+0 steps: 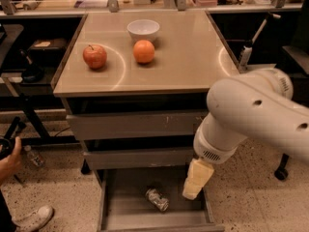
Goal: Pick 7up can from bottom drawer and place on counter
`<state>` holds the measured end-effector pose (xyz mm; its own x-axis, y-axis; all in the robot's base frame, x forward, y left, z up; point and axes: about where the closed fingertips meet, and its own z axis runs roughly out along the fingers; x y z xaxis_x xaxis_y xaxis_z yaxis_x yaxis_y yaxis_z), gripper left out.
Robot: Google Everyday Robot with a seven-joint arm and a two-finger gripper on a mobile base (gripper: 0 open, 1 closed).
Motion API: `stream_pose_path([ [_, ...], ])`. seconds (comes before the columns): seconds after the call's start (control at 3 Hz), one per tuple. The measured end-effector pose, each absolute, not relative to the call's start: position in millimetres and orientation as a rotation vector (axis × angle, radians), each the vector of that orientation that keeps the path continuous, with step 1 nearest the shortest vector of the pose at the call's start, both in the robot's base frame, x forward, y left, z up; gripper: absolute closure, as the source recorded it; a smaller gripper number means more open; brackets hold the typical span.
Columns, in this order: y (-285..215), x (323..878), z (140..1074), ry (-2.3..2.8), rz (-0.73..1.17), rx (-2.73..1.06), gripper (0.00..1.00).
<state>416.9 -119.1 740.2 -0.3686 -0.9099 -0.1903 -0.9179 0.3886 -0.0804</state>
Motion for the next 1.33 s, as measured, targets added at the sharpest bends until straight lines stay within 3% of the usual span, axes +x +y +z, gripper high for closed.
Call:
stream_pose_path([
  [0.67,-82.7,407.9,608.0,2.542,0.333,-1.485,0.00],
  [1.33,-72.1,407.2,558.0,2.617,0.459,-1.438,0.00],
])
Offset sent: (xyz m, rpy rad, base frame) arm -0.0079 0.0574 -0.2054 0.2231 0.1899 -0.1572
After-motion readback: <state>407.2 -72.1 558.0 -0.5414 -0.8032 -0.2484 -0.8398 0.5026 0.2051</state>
